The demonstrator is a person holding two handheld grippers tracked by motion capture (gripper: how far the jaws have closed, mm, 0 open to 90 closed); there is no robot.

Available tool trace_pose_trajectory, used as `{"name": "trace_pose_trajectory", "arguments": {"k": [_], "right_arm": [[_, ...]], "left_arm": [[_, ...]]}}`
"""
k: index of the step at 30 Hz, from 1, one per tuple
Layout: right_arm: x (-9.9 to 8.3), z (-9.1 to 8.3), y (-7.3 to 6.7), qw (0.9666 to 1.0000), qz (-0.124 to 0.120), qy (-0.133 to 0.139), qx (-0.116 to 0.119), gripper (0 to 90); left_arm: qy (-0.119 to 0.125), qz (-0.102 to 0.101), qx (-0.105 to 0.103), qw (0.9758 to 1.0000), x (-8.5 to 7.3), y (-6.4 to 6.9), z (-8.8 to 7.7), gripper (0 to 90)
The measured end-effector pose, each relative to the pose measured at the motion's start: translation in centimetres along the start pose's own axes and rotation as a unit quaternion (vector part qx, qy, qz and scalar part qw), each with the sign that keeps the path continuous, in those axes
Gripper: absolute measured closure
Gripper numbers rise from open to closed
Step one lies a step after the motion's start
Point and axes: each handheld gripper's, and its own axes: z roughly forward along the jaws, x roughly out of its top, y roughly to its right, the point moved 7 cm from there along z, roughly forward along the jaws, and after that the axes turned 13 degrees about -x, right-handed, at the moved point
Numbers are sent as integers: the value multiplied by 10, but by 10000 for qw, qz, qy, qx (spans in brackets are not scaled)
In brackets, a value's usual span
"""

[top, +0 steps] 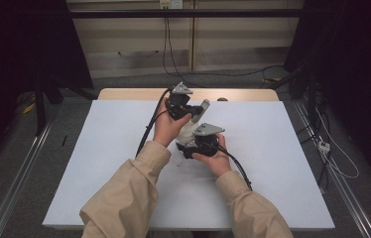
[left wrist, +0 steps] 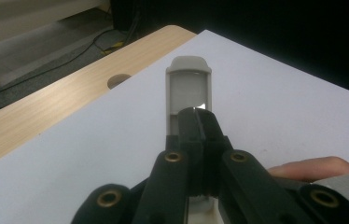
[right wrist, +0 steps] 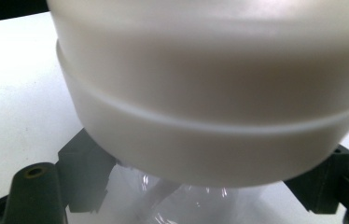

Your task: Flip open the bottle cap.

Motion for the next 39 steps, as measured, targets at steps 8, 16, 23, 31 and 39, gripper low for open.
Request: {"name": "trace_pose_trajectory", "arguments": {"k": [8, 16, 23, 31, 39], "right_arm": [[0, 0, 0, 10000, -4, -5, 4, 189], [0, 0, 0, 10000, -19, -13, 12, 189], [0, 0, 0, 10000, -26, -24, 27, 189], [0, 0, 0, 10000, -43, -37, 35, 189], [0, 0, 1, 10000, 1, -46, 53, 189]], "left_arm": [[28, 0, -2, 10000, 0, -1, 1, 900], [-11, -5, -16, 10000, -1, -2, 4, 900], [-35, -5, -20, 10000, -2, -3, 7, 900], [-113, -38, -45, 9999, -6, -5, 12, 900], [-172, -21, -94, 9998, -7, -2, 14, 900]]}}
